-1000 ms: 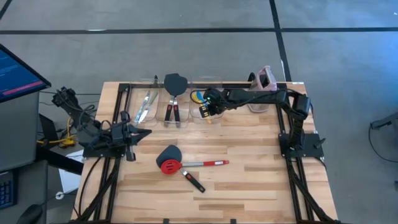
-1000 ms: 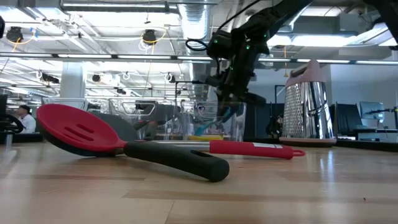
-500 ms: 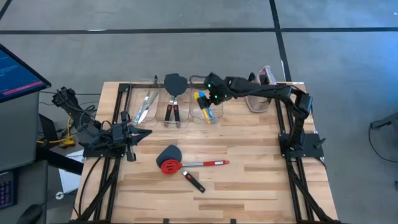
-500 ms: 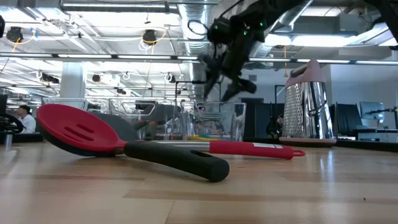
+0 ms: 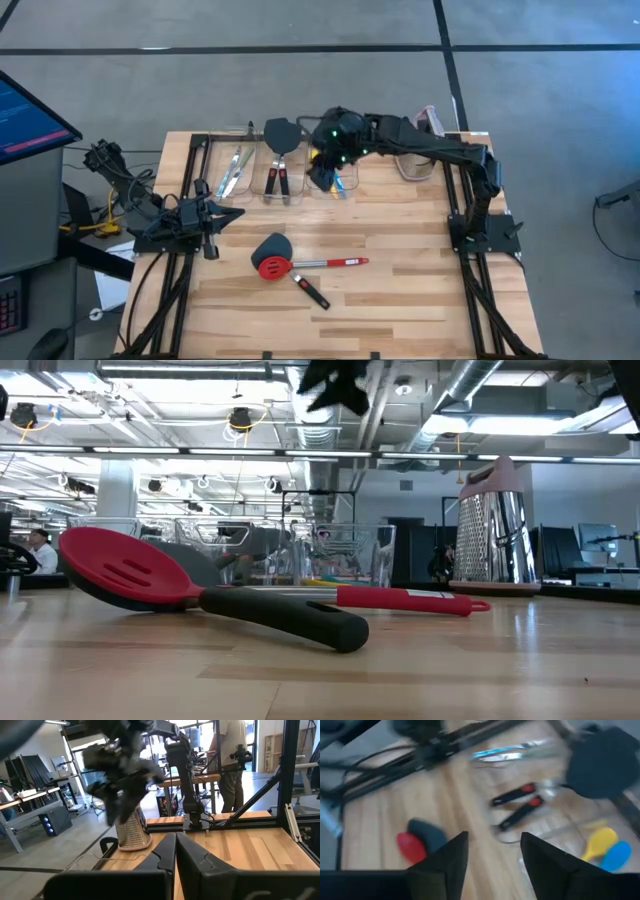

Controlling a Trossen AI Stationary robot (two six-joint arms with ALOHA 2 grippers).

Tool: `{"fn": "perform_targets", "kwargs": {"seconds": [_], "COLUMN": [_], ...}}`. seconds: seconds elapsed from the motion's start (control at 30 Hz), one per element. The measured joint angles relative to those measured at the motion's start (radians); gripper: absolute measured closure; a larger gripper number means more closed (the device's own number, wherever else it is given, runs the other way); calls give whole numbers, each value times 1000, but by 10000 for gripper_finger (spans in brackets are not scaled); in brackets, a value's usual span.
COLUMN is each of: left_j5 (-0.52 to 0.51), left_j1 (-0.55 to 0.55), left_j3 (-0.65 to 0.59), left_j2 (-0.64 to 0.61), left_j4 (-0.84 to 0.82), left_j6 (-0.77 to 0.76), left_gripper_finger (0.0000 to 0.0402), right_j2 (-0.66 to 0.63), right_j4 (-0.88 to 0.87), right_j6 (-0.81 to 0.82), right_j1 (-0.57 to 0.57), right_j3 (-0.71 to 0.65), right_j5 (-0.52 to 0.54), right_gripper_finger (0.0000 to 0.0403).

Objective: Pick & Place Kitchen Items
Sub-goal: Put the red slotted spoon into the right transparent bin

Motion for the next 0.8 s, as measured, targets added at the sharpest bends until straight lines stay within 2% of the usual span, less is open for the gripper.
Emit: {"fn": "perform_targets", "kwargs": {"seconds": [0.17, 0.37, 0.7, 0.8], "left_j5": [0, 2, 3, 5], "left_j1": [0, 0, 0, 0], "left_j3": [0, 0, 0, 0], "left_j2": [0, 0, 0, 0], "left_j4": [0, 0, 0, 0], "left_j6": [0, 0, -4, -48], "left_gripper_finger": [401, 401, 400, 400], "right_j2": [0, 0, 0, 0], "right_j4": [-49, -74, -107, -106], "right_j6": [-38, -38, 87, 111], "right_j1": [99, 188, 287, 316], "right_j3": [60, 64, 64, 64], "right_j5": [1, 5, 8, 7], "right_gripper_finger": [264, 292, 310, 312]}}
